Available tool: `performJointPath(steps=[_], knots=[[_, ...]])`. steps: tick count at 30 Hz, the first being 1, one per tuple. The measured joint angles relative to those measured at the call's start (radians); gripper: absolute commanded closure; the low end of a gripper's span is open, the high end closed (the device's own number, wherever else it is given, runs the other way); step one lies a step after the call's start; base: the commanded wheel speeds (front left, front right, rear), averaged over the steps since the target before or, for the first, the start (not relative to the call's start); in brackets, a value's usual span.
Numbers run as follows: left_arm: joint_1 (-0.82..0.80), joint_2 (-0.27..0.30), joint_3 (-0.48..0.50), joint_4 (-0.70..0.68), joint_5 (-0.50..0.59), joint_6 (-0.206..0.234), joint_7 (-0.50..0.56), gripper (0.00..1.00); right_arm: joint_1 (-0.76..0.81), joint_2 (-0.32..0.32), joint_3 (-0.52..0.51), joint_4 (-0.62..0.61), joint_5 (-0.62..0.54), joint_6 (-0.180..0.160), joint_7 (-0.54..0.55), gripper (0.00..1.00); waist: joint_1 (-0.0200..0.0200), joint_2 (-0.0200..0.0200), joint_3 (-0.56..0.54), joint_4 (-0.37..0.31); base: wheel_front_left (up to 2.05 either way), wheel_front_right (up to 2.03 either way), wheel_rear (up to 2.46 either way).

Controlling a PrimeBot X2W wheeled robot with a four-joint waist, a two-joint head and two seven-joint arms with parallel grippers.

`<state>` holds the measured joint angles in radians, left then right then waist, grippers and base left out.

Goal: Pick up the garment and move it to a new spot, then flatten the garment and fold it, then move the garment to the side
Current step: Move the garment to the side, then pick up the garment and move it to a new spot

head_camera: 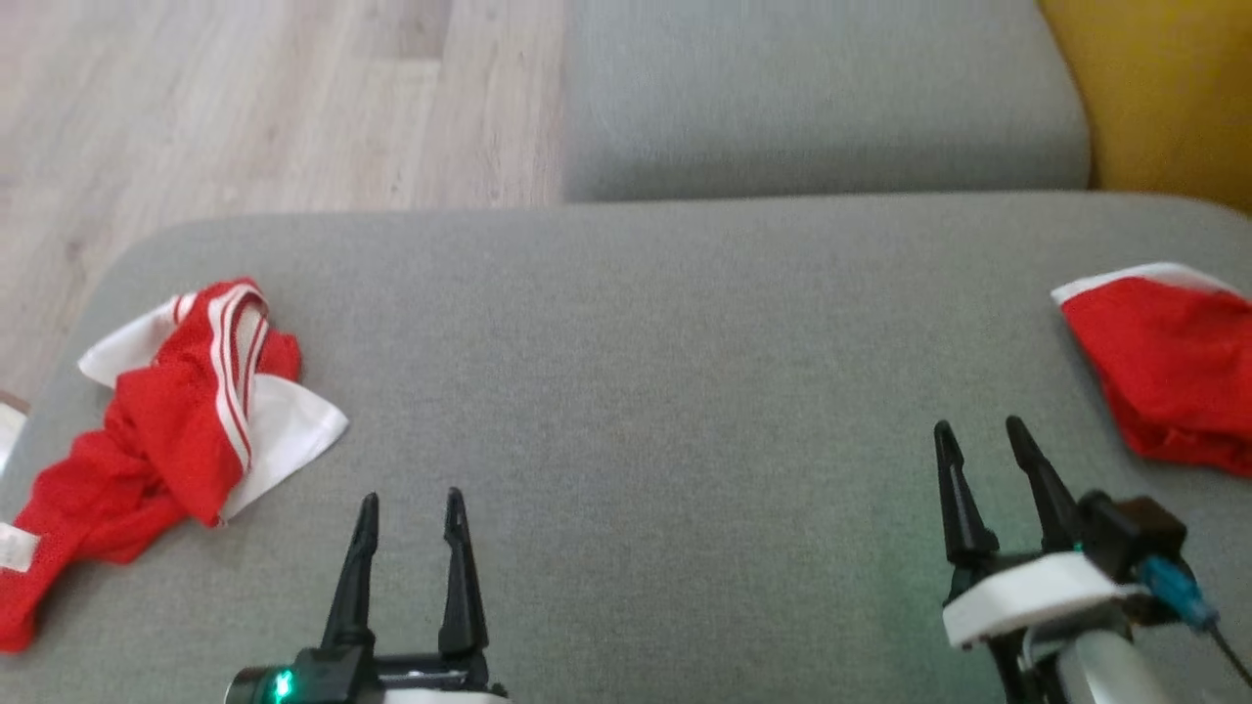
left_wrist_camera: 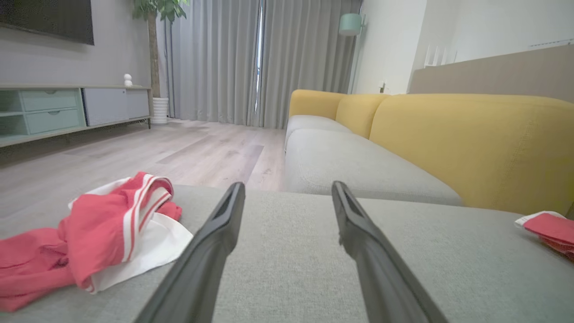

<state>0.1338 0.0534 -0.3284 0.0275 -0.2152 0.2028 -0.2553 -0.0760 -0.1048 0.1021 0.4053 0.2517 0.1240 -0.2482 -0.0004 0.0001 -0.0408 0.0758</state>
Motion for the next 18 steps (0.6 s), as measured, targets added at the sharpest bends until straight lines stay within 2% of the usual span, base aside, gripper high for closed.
performJointPath(steps=[8,18], knots=[[0.063,0.0,0.026,-0.019,-0.004,-0.001,0.0,0.0,0.169,0.029,-0.009,-0.176,-0.028,0.0,-0.001,0.0,0.0002,0.0,-0.054,-0.01,0.0,0.0,0.0],[0.101,0.001,0.053,0.035,0.03,-0.018,0.0,0.0,0.27,0.034,-0.012,-0.199,-0.057,0.0,-0.002,0.0,0.0003,0.0,-0.075,-0.038,0.0,0.0,0.0]])
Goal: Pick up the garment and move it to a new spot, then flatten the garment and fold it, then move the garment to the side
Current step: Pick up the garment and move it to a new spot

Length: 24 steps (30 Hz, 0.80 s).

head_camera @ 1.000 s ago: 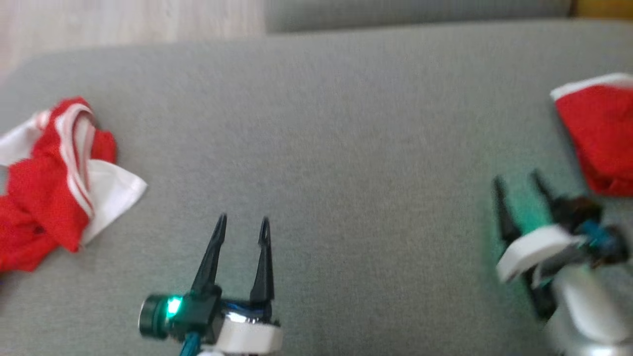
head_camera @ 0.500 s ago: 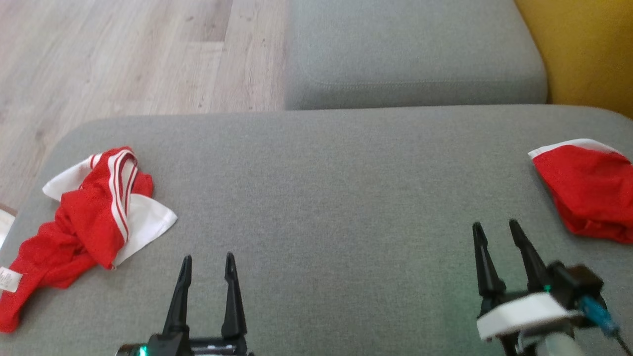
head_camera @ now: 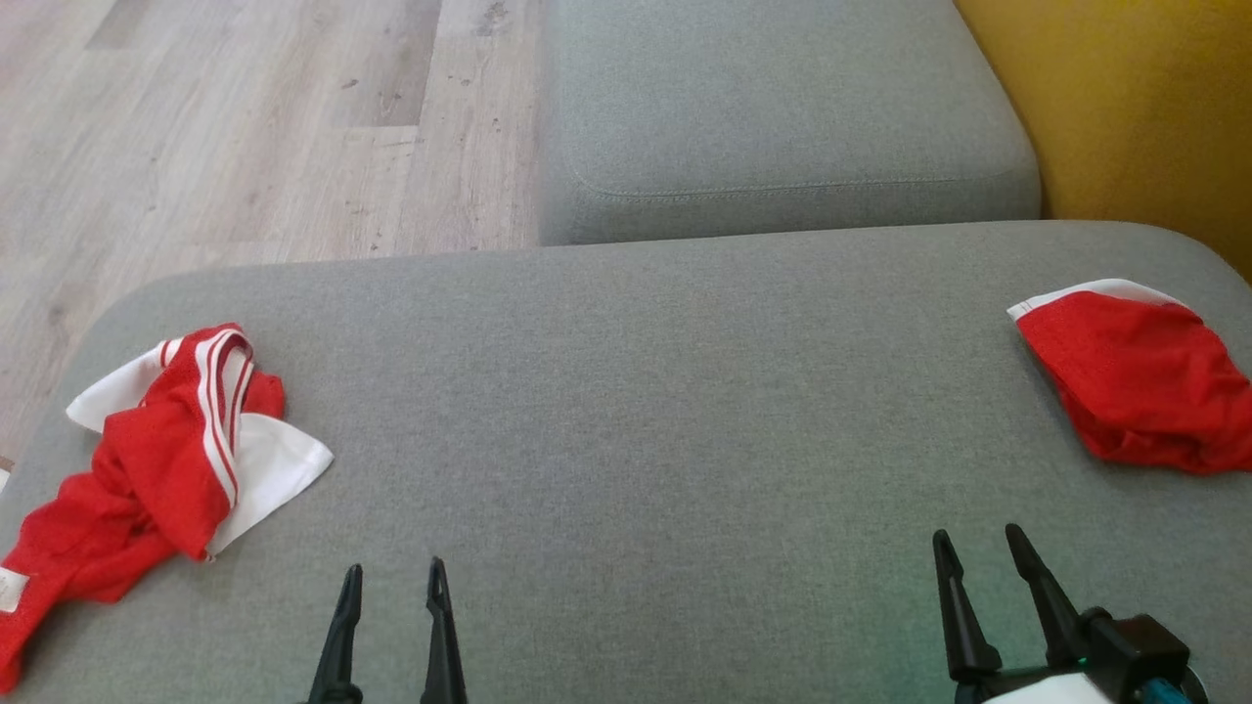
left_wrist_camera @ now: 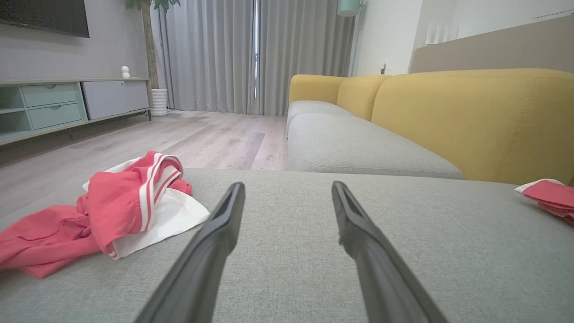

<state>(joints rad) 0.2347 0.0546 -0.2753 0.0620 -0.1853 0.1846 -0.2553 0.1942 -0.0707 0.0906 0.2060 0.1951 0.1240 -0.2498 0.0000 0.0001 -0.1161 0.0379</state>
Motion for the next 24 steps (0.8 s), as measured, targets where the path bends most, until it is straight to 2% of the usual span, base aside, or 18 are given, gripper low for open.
performJointPath(steps=[24], knots=[[-0.001,0.0,0.013,0.017,0.012,0.0,0.0,0.0,0.0,-0.001,0.001,0.0,-0.003,0.0,0.0,0.0,0.0001,0.0,0.011,-0.007,0.0,0.0,0.0]])
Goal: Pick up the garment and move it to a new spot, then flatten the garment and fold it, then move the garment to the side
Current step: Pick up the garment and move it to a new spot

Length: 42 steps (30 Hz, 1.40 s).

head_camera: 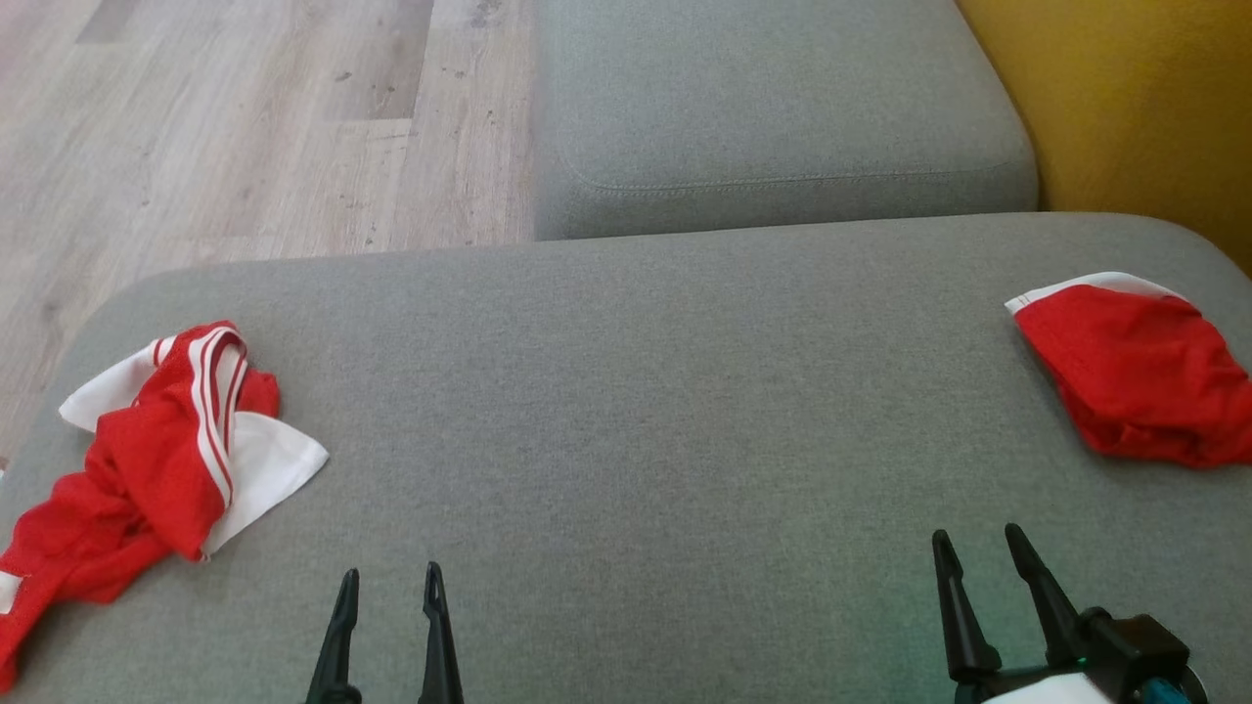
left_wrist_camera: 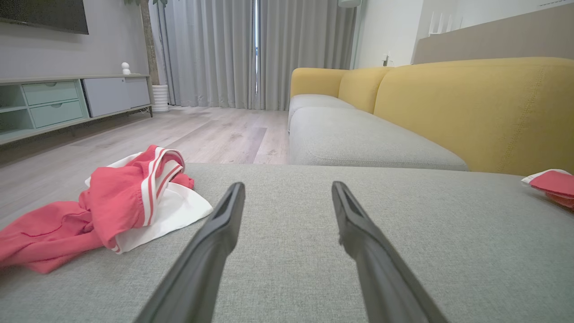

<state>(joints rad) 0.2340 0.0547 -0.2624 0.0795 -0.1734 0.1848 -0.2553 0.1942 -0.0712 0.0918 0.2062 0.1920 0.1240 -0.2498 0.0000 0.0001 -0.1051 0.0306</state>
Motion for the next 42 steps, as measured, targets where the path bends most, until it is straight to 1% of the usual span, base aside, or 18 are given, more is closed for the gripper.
performJointPath(steps=[6,12,18,33,42], knots=[[-0.002,0.0,0.0,0.002,0.0,0.0,0.0,0.0,0.0,-0.003,0.015,0.001,0.0,0.0,0.0,0.0,0.0,0.0,0.009,0.016,0.0,0.0,0.0],[-0.002,0.0,0.003,0.004,0.0,0.0,0.0,0.0,-0.002,-0.003,0.029,0.003,0.0,0.0,0.0,0.0,0.0,0.0,0.012,0.061,0.0,0.0,0.0],[-0.002,0.0,0.009,0.002,0.016,0.0,0.0,0.0,-0.003,-0.002,0.032,0.003,0.0,0.0,0.0,0.0,0.0,0.0,0.013,0.127,0.0,0.0,0.0],[-0.001,0.0,0.072,-0.018,0.034,-0.001,0.0,0.0,-0.005,0.006,0.034,0.003,0.0,0.0,0.0,0.0,0.0,0.0,0.018,0.33,0.0,0.0,0.0],[-0.001,0.0,0.094,-0.024,0.034,-0.01,0.0,0.0,-0.021,0.013,0.029,0.003,0.0,0.0,0.0,0.0,0.0,0.0,0.027,0.392,0.0,0.0,0.0]])
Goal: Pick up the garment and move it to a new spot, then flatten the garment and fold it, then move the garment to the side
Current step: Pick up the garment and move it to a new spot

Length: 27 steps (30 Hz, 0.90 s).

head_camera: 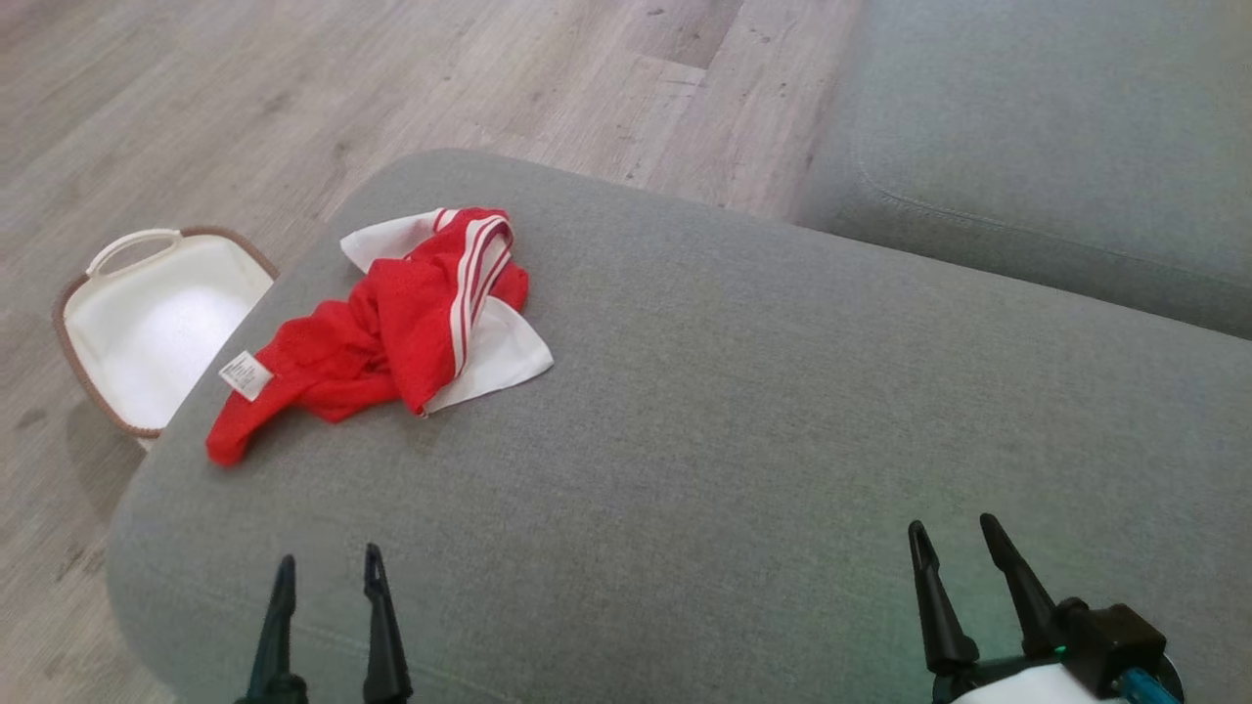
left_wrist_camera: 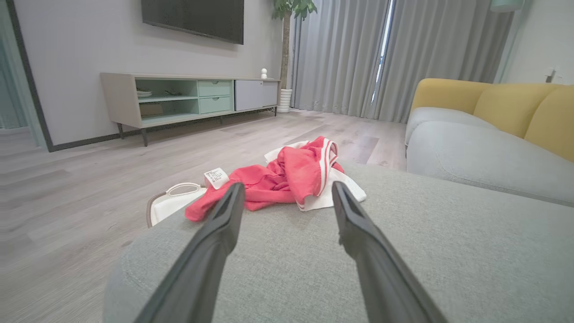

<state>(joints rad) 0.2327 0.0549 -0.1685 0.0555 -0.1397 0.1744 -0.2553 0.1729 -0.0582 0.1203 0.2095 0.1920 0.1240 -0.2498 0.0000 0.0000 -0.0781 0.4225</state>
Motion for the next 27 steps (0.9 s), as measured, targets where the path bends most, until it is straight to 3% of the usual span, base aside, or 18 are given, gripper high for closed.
performJointPath(steps=[9,15,21,27], knots=[[-0.057,0.023,0.031,-0.081,0.057,-0.018,0.0,0.0,0.0,-0.039,0.016,-0.002,-0.01,0.0,0.0,0.0,0.0,0.0,0.051,0.01,0.0,0.0,0.0],[-0.377,0.061,0.043,-0.109,0.066,-0.082,0.001,0.0,-0.067,-0.175,0.044,-0.027,-0.017,0.0,0.0,0.0,0.0003,0.0,0.178,0.007,0.0,0.0,0.0],[-0.66,0.124,0.075,0.038,0.069,-0.114,0.111,0.0,-0.157,-0.271,0.072,-0.061,0.011,0.0,-0.001,0.0,0.0003,0.0,0.29,-0.016,0.0,0.0,0.0],[-0.914,0.121,0.075,0.303,0.044,-0.129,0.276,0.0,-0.214,-0.324,0.058,-0.099,0.051,0.0,-0.001,0.0,0.0003,0.0,0.39,-0.053,0.0,0.0,0.0]])
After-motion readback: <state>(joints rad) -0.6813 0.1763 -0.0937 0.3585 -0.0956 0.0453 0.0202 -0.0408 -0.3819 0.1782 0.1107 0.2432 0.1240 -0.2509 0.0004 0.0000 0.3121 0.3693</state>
